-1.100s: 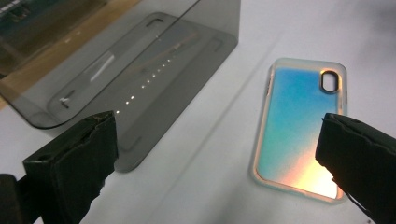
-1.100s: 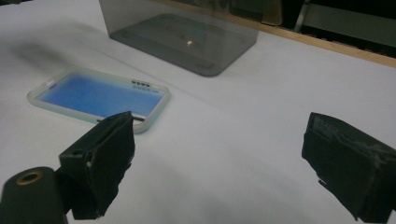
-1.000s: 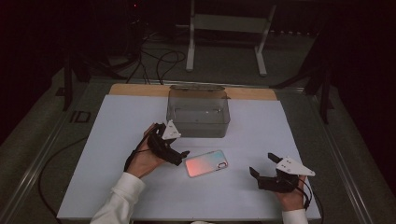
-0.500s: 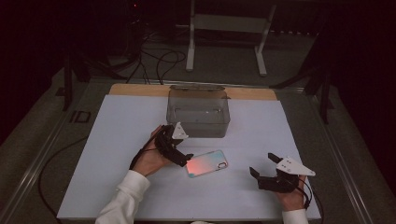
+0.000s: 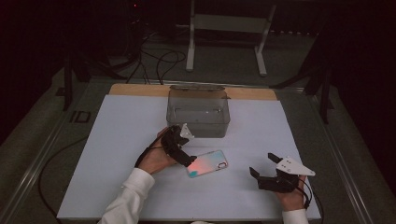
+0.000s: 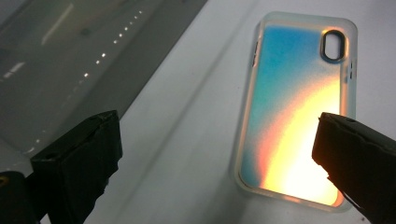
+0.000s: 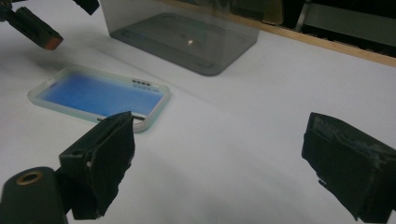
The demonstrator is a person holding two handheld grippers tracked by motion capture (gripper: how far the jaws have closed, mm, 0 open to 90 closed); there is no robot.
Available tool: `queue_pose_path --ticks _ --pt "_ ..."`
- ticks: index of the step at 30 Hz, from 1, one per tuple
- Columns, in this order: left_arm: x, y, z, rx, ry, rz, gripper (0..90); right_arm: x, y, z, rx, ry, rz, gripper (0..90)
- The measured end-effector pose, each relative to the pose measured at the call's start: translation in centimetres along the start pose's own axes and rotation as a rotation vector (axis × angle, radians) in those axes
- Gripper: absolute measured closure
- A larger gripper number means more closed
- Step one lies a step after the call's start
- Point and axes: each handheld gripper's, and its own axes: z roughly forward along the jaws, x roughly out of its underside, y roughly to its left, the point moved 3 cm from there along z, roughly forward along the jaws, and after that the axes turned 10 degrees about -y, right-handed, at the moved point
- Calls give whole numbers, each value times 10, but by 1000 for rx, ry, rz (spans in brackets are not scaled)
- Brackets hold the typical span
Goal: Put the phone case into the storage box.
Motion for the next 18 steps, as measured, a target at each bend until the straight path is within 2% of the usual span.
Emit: queue_pose_path --ticks 5,12,18 --pt "1 1 5 9 18 -5 32 0 0 0 0 0 0 95" --pt "3 1 12 11 56 -34 52 0 0 0 -2 1 0 96" --pt "4 2 18 30 86 -55 110 0 0 1 -3 3 3 96"
